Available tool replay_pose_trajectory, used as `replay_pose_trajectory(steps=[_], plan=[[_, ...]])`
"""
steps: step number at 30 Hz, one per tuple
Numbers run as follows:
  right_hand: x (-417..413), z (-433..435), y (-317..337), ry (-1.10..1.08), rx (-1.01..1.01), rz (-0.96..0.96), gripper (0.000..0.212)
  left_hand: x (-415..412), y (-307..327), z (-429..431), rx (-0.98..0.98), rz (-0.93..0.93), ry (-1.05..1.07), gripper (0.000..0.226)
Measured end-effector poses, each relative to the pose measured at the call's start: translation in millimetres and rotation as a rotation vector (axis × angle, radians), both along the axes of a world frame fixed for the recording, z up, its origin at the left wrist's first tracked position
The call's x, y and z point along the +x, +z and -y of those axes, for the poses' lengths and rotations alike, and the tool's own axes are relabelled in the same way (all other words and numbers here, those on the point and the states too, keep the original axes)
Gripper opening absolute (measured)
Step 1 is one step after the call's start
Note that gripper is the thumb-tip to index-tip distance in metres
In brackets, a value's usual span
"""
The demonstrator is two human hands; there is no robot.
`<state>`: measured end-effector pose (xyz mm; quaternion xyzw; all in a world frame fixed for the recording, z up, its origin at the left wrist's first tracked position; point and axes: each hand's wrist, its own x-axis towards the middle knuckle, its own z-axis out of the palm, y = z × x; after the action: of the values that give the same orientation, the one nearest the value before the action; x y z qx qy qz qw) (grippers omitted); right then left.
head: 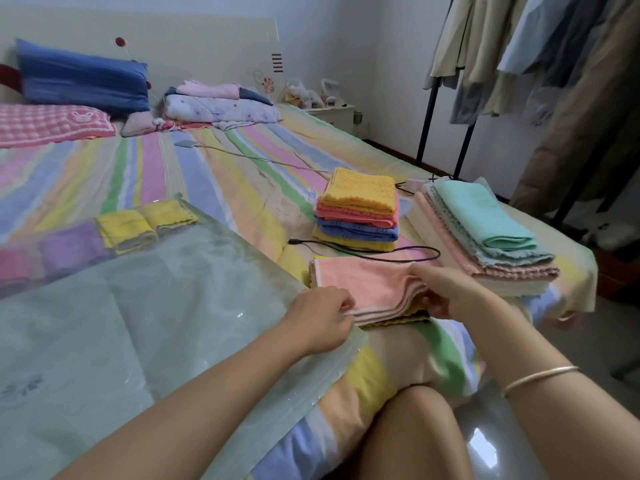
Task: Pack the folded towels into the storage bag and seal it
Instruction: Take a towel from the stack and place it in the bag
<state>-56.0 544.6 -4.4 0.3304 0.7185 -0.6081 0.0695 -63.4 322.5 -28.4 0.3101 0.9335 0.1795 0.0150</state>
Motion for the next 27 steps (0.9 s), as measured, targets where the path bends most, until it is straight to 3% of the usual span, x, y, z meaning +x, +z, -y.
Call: replay_pose_trajectory(steps=[2, 5, 7, 10, 12, 13, 15, 18, 19, 21, 23, 27], plan=[[-1, 13, 12, 0.072, -0.069, -0.059, 0.018, 0, 0, 1, 0.112, 0.073, 0.038, 0.035], [1, 39, 44, 0.167, -0.341, -0.263, 0.003, -2, 5, 3, 0.464, 0.153, 0.22, 0.032], [8, 60, 72, 0.234, -0.446, -0.364, 0.011, -4, 11, 10, 0.73, 0.285, 0.422, 0.03], [19, 97, 110, 0.334, -0.553, -0.436, 0.016, -9, 22, 33, 1.243, 0.888, 0.579, 0.048], [25, 120, 129, 0.413, -0.637, -0.461, 0.017, -4, 28, 56, 1.481, 1.286, 0.469, 0.067], [28, 132, 135, 0.452, -0.682, -0.479, 0.018, 2, 31, 67, 1.548, 1.4, 0.359, 0.074], [30, 153, 142, 0.501, -0.753, -0.509, 0.028, 17, 32, 92, 1.664, 1.445, 0.192, 0.085], [28, 179, 134, 0.51, -0.801, -0.497, 0.03, 43, 41, 135, 1.892, 1.353, 0.225, 0.08], [25, 185, 124, 0.503, -0.788, -0.461, 0.024, 51, 43, 152, 1.93, 1.311, 0.297, 0.075], [19, 195, 94, 0.501, -0.689, -0.354, 0.017, 62, 47, 187, 1.828, 1.242, 0.454, 0.064], [15, 204, 56, 0.541, -0.481, -0.216, 0.013, 68, 39, 222, 1.628, 1.136, 0.658, 0.043], [25, 230, 5, 0.709, -0.074, 0.021, 0.016, 84, 8, 256, 1.164, 0.984, 0.875, 0.03]])
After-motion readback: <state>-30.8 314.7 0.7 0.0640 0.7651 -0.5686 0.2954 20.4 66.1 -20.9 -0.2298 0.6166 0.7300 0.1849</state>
